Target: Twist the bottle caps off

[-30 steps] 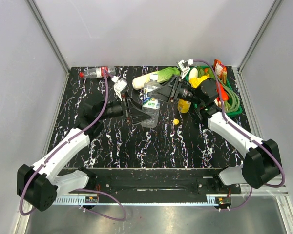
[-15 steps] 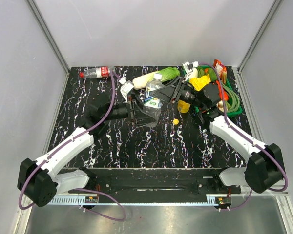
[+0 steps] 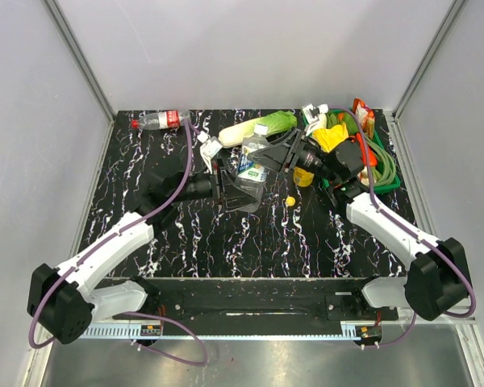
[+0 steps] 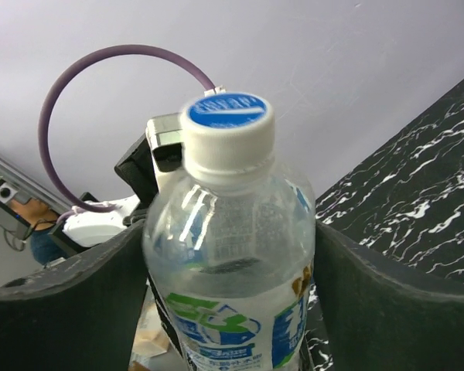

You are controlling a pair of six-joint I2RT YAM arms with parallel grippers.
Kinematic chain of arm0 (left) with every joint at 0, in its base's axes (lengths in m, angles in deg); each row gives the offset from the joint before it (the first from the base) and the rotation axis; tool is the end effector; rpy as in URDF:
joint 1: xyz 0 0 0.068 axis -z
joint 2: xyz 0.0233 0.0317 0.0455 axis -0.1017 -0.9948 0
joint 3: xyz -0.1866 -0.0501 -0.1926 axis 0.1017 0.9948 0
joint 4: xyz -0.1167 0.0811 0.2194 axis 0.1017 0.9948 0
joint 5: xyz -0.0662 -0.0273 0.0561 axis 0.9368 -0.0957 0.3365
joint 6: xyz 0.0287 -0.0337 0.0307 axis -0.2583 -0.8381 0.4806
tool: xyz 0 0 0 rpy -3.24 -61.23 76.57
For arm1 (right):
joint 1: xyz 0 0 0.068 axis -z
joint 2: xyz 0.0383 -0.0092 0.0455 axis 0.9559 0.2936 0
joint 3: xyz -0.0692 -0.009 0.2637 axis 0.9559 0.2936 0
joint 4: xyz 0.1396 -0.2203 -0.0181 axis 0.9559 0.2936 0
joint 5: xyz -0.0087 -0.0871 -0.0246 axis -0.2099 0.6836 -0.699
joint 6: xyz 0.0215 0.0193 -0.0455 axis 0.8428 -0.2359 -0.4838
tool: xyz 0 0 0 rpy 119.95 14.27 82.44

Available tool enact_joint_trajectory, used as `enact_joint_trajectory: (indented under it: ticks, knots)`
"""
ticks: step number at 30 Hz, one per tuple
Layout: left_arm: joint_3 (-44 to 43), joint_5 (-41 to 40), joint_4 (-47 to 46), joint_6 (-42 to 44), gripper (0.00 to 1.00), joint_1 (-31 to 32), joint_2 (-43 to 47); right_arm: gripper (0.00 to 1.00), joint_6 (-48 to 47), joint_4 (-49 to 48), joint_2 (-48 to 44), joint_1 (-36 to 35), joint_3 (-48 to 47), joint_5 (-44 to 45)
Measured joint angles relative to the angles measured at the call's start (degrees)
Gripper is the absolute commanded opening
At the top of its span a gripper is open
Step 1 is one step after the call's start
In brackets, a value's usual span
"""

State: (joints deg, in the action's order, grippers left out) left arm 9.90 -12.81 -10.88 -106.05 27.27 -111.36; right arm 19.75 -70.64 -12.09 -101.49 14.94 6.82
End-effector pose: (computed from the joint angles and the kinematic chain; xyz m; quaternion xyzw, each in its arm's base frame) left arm 0.2011 -0.1620 0.3431 0.2560 0.6624 -0.6002 0.3681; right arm 0.2500 0.1625 0.3764 -0.1535 0.5774 0.6684 0.4431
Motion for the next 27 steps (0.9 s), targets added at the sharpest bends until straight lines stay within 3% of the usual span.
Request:
enact_joint_trajectory:
  ticks: [3, 10, 17, 27]
  knots:
    - [-0.02, -2.10, 4.55, 2.64, 0.47, 0.07, 1.18, 1.00, -0.68, 0.66, -0.28, -0.09, 0.00, 0.81]
    - [-1.18, -9.90, 17.97, 10.97, 0.45, 0.20, 6.32, 1.00, -3.06, 3.78, -2.25, -0.09, 0.00, 2.40]
    - [-1.62, -23.54, 32.06, 18.18, 0.43, 0.96, 10.40, 1.00, -5.92, 8.70, -3.87, -0.09, -0.09, 4.85]
    - [-1.66, -44.65, 42.58, 21.70, 0.40, 12.50, 10.84, 1.00, -7.58, 19.08, -1.88, -0.09, -3.74, 8.55]
